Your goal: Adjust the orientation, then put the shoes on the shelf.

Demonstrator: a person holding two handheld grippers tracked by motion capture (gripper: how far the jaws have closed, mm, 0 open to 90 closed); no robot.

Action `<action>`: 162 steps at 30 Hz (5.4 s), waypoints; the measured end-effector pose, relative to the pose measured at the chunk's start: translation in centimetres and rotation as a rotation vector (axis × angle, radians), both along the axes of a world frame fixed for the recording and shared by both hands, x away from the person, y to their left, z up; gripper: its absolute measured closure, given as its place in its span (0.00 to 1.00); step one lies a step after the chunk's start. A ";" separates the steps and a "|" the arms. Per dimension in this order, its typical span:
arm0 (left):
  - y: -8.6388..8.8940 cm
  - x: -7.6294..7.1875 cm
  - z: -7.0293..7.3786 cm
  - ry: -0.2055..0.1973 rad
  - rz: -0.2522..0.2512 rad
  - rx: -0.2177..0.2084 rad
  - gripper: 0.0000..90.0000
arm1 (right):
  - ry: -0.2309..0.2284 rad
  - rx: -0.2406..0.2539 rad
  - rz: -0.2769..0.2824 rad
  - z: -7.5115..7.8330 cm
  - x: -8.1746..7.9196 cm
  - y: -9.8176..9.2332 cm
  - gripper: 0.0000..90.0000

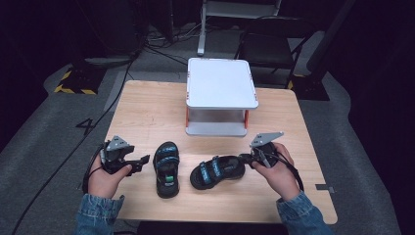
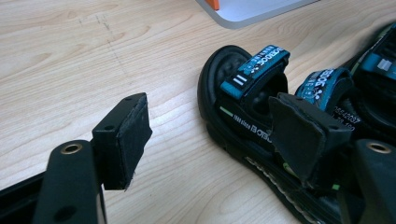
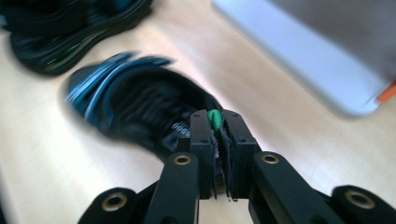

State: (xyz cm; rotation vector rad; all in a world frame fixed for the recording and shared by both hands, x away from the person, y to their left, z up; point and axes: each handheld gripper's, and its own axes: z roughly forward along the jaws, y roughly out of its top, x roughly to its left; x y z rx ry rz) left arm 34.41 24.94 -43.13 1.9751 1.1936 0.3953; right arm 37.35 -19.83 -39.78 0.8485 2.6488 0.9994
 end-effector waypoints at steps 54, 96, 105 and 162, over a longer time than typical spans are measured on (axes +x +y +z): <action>1.4 -0.4 -0.5 0.001 0.036 -0.004 0.32 | -0.194 -0.085 0.113 -3.2 2.5 15.1 0.82; 2.6 0.4 -0.1 -0.012 0.085 -0.050 0.32 | -0.142 0.175 0.029 -1.2 1.1 12.4 0.38; 2.6 0.8 -0.1 -0.014 0.101 -0.071 0.32 | -0.143 0.286 -0.040 -0.4 -1.0 12.5 0.33; 1.9 1.3 -0.4 -0.004 0.069 -0.068 0.31 | 0.024 -0.016 -0.092 -5.3 -1.6 19.9 0.83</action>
